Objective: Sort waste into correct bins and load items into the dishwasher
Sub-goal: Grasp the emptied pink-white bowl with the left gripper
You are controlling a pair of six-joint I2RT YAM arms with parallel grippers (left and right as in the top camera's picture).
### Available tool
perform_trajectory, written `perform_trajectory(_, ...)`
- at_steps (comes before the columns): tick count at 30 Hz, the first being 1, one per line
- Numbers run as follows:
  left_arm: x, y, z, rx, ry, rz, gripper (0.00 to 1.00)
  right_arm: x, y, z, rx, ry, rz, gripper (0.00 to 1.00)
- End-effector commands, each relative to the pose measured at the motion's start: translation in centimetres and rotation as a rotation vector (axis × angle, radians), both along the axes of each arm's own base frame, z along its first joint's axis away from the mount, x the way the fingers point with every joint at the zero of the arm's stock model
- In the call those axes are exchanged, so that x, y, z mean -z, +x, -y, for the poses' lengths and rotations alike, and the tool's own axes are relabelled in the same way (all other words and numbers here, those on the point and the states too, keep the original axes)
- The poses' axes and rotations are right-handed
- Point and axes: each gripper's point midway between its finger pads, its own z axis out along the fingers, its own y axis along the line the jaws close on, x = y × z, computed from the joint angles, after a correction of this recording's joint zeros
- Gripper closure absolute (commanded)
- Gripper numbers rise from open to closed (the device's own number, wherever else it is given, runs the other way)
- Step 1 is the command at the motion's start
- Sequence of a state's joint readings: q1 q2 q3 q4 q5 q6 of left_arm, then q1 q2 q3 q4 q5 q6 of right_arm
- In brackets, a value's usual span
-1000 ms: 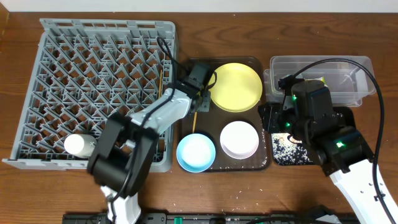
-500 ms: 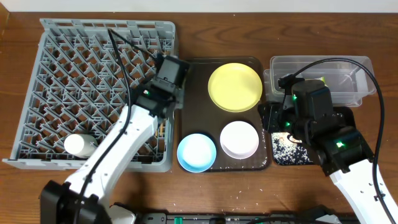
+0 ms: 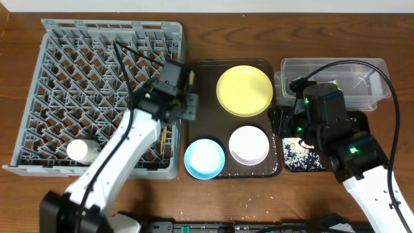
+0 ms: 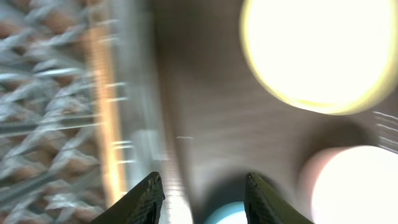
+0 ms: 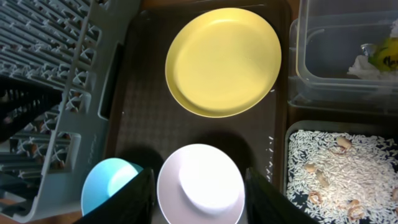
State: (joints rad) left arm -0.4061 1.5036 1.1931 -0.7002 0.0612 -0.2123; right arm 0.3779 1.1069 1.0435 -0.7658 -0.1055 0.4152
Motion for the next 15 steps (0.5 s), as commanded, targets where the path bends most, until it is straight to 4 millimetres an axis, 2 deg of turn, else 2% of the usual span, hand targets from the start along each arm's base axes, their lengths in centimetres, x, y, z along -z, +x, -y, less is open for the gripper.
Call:
perform_trajectory(1,-3.0,-2.5,6.4,0.193,-0.171,0.007,0.52,0.2,0.1,0.0,0.006,0.005,-0.010,0.52)
perform_trajectory(3,-0.9,-3.5,8.6,0.253,-0.155,-0.033,0.49,0.2,0.1,0.0,0.006,0.005,-0.010,0.46)
perform_trajectory(6,1.9,-3.7,10.0,0.282,-0.132,-0.084,0.46,0.3,0.1,0.0,0.006,0.003,-0.013,0.37)
perform_trajectory(8,4.8,-3.4,11.0,0.280,-0.130,-0.142,0.46,0.5,-0.2,0.1,0.006,-0.002,-0.026,0.32)
perform_trajectory(10,6.3,-3.7,11.8,0.298,-0.156,-0.190,0.46,0.6,-0.3,0.2,0.006,-0.005,-0.032,0.30)
perform_trajectory(11,8.4,-4.4,12.6,0.316,-0.183,-0.267,0.46,0.6,-0.3,0.2,0.006,-0.005,-0.033,0.30)
perform_trajectory(12,9.4,-4.7,12.7,0.318,-0.183,-0.302,0.47,0.6,-0.3,0.2,0.006,-0.005,-0.033,0.29)
perform_trajectory(15,11.0,-5.2,12.7,0.318,-0.180,-0.352,0.51,0.6,-0.3,0.2,0.006,-0.005,-0.033,0.29)
